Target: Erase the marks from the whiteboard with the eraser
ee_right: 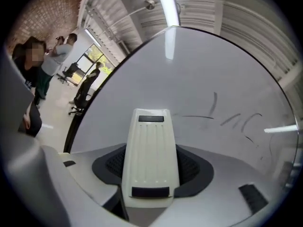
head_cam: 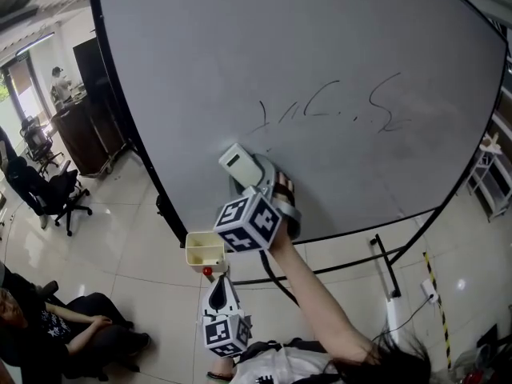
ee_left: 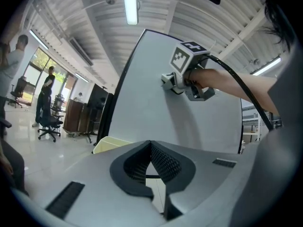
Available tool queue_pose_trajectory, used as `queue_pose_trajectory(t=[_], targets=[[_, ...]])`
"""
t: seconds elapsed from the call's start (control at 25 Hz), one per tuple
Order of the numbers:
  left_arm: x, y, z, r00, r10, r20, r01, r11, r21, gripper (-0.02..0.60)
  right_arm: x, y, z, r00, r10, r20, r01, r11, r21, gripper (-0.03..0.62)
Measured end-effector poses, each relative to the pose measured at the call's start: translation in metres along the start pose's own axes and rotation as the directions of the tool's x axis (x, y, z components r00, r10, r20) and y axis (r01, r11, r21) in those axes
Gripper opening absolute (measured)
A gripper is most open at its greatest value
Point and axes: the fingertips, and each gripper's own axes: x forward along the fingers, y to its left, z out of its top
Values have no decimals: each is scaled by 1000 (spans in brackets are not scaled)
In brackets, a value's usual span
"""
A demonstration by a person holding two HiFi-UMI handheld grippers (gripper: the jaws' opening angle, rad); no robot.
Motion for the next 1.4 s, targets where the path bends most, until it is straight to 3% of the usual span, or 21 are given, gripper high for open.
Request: queue_pose_trajectory(t=[0.08, 0.16, 0.24, 0.32, 0.44, 0.52, 0.6, 0.68, 0.76, 0.8, 0.88, 0.96, 1.0, 1.04, 1.08, 1.12, 1.16, 1.28, 1.32, 1.4], targets=[[-1, 6, -2, 1000, 9, -6, -9, 1000, 1, -5, -10, -49, -6, 997, -72, 4, 71, 989, 133, 281], [0, 10, -3, 1000, 15, -11, -15, 1000, -1, -5, -22, -100, -16, 987, -163, -3, 158, 952, 263, 281], [1, 11, -4, 1000, 15, -14, -15, 1000, -3, -5, -30, -126, -26, 978, -209, -22, 204, 921, 332, 280], [2, 10, -6, 1000, 10, -19, -10, 1000, -5, -5, -28, -107, -28, 984, -176, -30, 177, 936, 306, 280], [7, 1, -5, 1000, -12, -21, 12, 1000, -3, -5, -11, -30, -31, 998, -44, -43, 50, 989, 142, 281], [9, -8, -3, 999, -32, -17, 32, 999, 2, -5, -4, -8, -40, 998, -17, -57, 20, 998, 56, 281], [8, -12, -3, 999, -42, -16, 42, 999, 9, -5, -7, -28, -48, 998, -32, -56, 37, 996, 85, 281], [9, -8, -6, 999, -36, -19, 36, 999, 10, -5, -18, -81, -58, 994, -101, -53, 109, 977, 181, 281], [9, -3, -9, 999, -26, -23, 26, 1000, 6, -5, -37, -154, -81, 977, -199, -78, 213, 931, 295, 281], [8, -3, -8, 999, -25, -25, 25, 1000, 5, -5, -46, -191, -100, 968, -232, -98, 252, 893, 373, 281], [10, -2, -7, 999, -22, -26, 22, 1000, 2, -5, -63, -260, -148, 959, -260, -116, 279, 781, 559, 282], [13, -1, -7, 999, -20, -30, 20, 1000, -2, -5, -84, -311, -183, 954, -282, -104, 272, 661, 699, 282], [16, -2, -7, 999, -22, -33, 22, 1000, -3, -5, -93, -326, -192, 954, -286, -86, 252, 617, 746, 282], [19, -4, -8, 999, -26, -38, 26, 1000, -3, -5, -98, -334, -195, 958, -280, -56, 217, 587, 780, 282], [22, -8, -9, 999, -34, -42, 33, 999, -3, -5, -98, -335, -193, 964, -266, -20, 176, 577, 798, 282], [26, -14, -9, 998, -45, -46, 45, 999, -2, -5, -94, -327, -186, 971, -241, 7, 142, 595, 791, 282], [30, -22, -10, 997, -60, -49, 60, 998, -2, -5, -87, -312, -178, 979, -204, 16, 121, 641, 758, 281], [40, -53, -11, 991, -122, -56, 122, 993, -2, -5, -60, -233, -144, 997, -77, -20, 76, 840, 537, 282], [42, -64, -11, 988, -143, -56, 143, 990, -2, -5, -54, -212, -135, 998, -61, -35, 70, 891, 449, 282], [44, -82, -9, 983, -175, -48, 175, 985, 1, -5, -48, -198, -134, 995, -71, -63, 88, 942, 324, 281]])
